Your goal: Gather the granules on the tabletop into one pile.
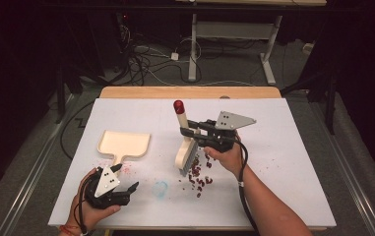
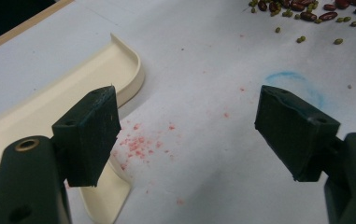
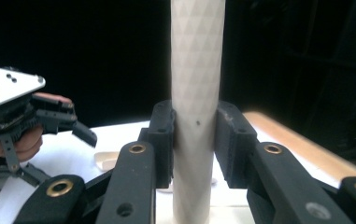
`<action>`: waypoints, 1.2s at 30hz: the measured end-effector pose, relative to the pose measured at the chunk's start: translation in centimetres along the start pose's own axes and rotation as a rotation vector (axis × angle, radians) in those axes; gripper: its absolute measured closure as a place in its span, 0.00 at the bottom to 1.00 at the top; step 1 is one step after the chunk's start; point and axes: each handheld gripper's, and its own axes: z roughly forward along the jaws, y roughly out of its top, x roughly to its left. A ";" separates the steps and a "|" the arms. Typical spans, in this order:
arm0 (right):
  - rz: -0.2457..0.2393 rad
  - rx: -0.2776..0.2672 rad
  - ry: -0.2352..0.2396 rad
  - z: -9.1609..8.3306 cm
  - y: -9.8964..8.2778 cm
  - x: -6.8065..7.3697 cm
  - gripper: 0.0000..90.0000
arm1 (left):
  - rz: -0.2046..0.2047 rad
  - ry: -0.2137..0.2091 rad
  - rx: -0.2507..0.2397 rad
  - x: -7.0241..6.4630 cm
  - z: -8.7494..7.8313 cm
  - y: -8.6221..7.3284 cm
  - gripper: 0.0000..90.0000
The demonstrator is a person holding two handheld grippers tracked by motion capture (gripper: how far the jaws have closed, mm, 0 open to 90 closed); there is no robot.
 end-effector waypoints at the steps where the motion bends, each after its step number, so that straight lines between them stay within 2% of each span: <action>1: -0.019 -0.001 -0.028 -0.6 0.4 0.6 0.78 | 0.002 0.000 0.000 0.0 0.0 0.0 0.23; 2: -0.035 -0.001 -0.052 -1.1 0.8 1.2 0.78 | 0.002 -0.001 -0.002 0.0 -0.1 0.0 0.23; 3: -0.035 -0.001 -0.052 -1.1 0.8 1.2 0.78 | 0.002 -0.002 -0.004 -0.1 -0.1 0.0 0.23; 4: -0.049 -0.001 -0.078 -1.7 1.2 1.9 0.78 | 0.006 -0.001 -0.001 -0.2 -0.1 0.0 0.23; 5: -0.068 0.002 -0.126 -2.9 1.8 3.1 0.78 | 0.009 -0.001 0.001 -0.2 -0.1 0.0 0.23; 6: -0.068 0.002 -0.126 -2.9 1.8 3.1 0.78 | 0.009 -0.003 0.001 -0.2 -0.1 0.0 0.23; 7: -0.051 -0.004 -0.167 -4.1 2.1 4.4 0.78 | 0.009 -0.003 0.002 -0.3 -0.1 0.0 0.23; 9: -0.027 -0.003 -0.203 -5.3 2.1 5.6 0.78 | 0.009 -0.002 0.000 -0.3 -0.2 0.1 0.23; 11: -0.007 0.014 -0.229 -6.3 2.0 6.6 0.78 | 0.011 -0.003 0.000 -0.3 -0.2 0.1 0.23; 13: 0.036 0.028 -0.251 -7.1 1.7 7.5 0.78 | 0.010 -0.006 0.000 -0.3 -0.2 0.1 0.23; 14: 0.036 0.028 -0.251 -7.1 1.7 7.5 0.78 | 0.011 -0.005 0.001 -0.3 -0.2 0.2 0.23; 15: 0.062 0.032 -0.251 -7.5 1.5 7.8 0.78 | 0.012 -0.004 0.001 -0.3 -0.1 0.2 0.23; 16: 0.102 0.055 -0.258 -8.0 0.9 8.5 0.78 | 0.011 -0.006 0.001 -0.3 -0.1 0.2 0.23; 19: 0.129 0.107 -0.261 -8.1 -0.3 9.3 0.78 | 0.014 -0.008 0.000 -0.3 0.0 0.3 0.23; 25: 0.135 0.172 -0.277 -7.0 -2.4 9.3 0.78 | 0.022 -0.013 0.003 -0.5 0.2 0.5 0.23; 27: 0.135 0.171 -0.284 -6.7 -2.7 9.1 0.78 | 0.023 -0.014 0.005 -0.4 0.3 0.6 0.23; 28: 0.130 0.166 -0.310 -6.2 -3.0 8.7 0.78 | 0.024 -0.015 0.005 -0.4 0.3 0.5 0.23; 36: 0.129 0.158 -0.347 -4.2 -3.6 7.2 0.78 | 0.023 -0.017 0.006 -0.3 0.3 0.5 0.23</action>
